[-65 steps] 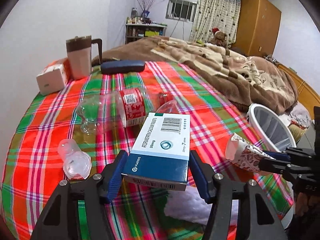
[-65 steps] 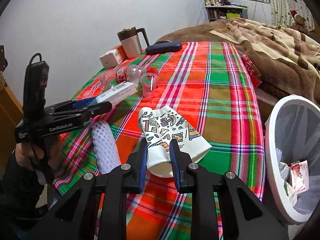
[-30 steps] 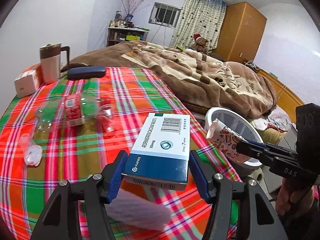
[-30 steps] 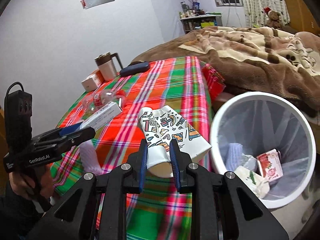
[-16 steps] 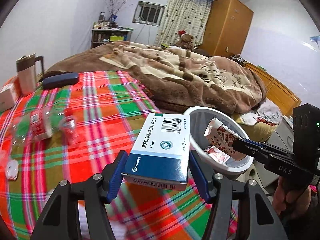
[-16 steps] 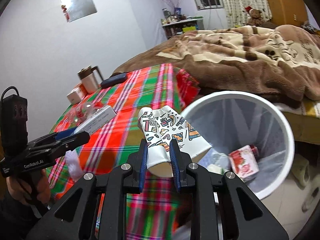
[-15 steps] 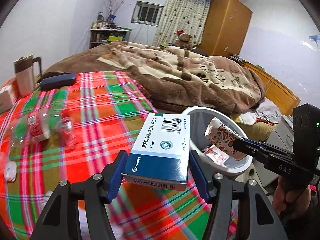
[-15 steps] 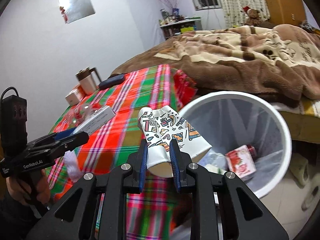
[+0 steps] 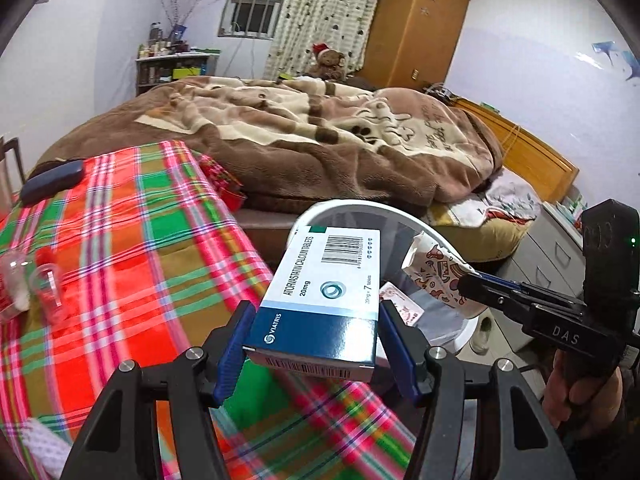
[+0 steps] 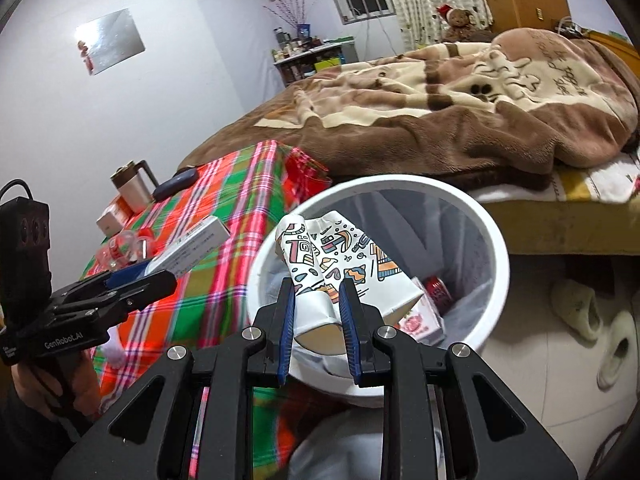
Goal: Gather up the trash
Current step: 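Carry the medicine box and paper cup over the bin and open both tools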
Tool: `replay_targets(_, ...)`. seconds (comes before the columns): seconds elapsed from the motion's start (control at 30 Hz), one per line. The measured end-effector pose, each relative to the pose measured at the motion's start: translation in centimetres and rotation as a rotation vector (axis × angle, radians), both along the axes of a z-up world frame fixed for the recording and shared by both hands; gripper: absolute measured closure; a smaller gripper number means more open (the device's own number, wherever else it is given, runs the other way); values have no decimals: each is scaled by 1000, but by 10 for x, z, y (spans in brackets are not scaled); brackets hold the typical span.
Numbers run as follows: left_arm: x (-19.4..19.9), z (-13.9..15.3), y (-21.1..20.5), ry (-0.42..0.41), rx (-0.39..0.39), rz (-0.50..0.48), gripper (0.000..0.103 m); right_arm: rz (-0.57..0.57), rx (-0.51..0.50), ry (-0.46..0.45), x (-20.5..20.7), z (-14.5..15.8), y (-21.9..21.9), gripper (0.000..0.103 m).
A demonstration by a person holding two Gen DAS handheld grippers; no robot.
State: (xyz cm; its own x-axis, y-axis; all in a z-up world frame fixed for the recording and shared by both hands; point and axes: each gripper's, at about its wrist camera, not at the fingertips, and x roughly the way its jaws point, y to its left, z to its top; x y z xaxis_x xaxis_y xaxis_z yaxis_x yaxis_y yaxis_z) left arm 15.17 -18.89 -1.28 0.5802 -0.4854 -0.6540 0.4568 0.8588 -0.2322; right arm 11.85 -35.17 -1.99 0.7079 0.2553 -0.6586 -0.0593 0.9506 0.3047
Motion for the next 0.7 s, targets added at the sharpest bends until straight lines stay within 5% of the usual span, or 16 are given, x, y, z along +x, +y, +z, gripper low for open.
replay_targets(0.7, 37, -23, -50, 58, 13, -84, 41, -81, -4, 60, 6, -15, -26, 73)
